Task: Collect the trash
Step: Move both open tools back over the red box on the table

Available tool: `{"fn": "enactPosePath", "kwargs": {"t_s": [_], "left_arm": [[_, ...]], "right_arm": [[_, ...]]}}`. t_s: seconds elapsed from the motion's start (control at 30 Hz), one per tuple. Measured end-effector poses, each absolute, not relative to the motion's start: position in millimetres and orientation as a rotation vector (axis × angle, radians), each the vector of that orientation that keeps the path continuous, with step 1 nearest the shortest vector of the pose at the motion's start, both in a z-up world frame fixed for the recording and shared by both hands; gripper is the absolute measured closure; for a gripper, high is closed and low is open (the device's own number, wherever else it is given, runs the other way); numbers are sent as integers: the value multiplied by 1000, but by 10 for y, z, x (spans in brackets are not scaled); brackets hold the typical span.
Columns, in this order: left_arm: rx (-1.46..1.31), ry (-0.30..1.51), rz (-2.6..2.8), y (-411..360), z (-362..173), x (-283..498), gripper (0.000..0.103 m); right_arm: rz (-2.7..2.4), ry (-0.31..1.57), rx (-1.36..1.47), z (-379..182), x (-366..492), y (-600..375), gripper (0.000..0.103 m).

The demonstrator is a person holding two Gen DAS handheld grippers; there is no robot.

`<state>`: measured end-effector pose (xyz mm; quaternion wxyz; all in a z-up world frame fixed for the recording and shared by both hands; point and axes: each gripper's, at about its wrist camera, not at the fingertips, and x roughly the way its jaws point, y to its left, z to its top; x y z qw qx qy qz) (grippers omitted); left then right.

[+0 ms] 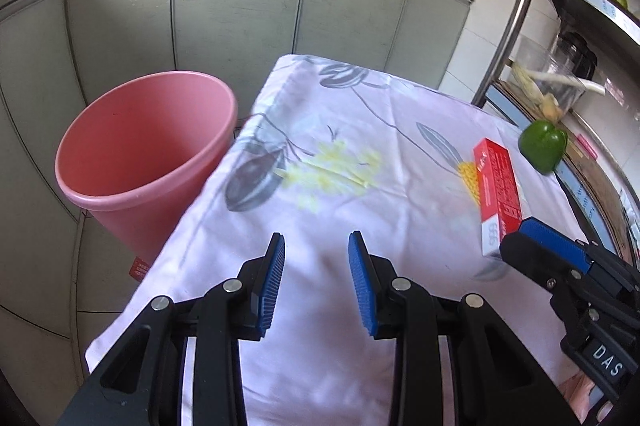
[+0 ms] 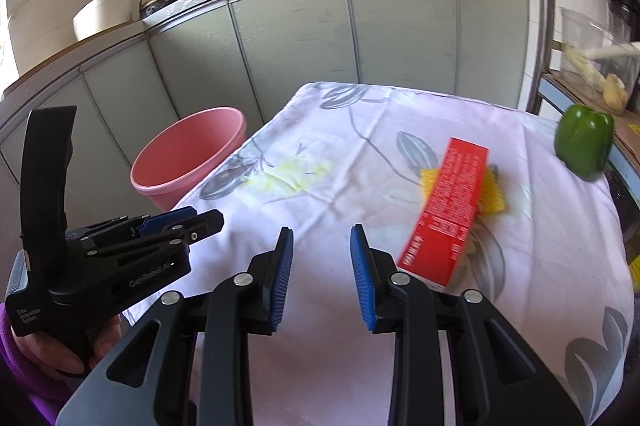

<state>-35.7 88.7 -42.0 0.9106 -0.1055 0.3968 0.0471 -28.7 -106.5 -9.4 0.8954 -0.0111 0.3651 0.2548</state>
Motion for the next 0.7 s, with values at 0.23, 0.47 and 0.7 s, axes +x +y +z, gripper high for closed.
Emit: {"fn": "enactPosePath", "kwargs": {"t_s": [0.23,0.47,0.7], "left_arm": [[-235,836,64,821,-455,-373,71],[-228,847,28,717,-469,-359,71],[-144,876,11,534,-477,-310,71]], "right_arm": [[491,747,2,-87,-315,-1280,73],[465,746,24,-93,-318,-1458,73],[439,751,51,-123,-306,-1618,73]]}}
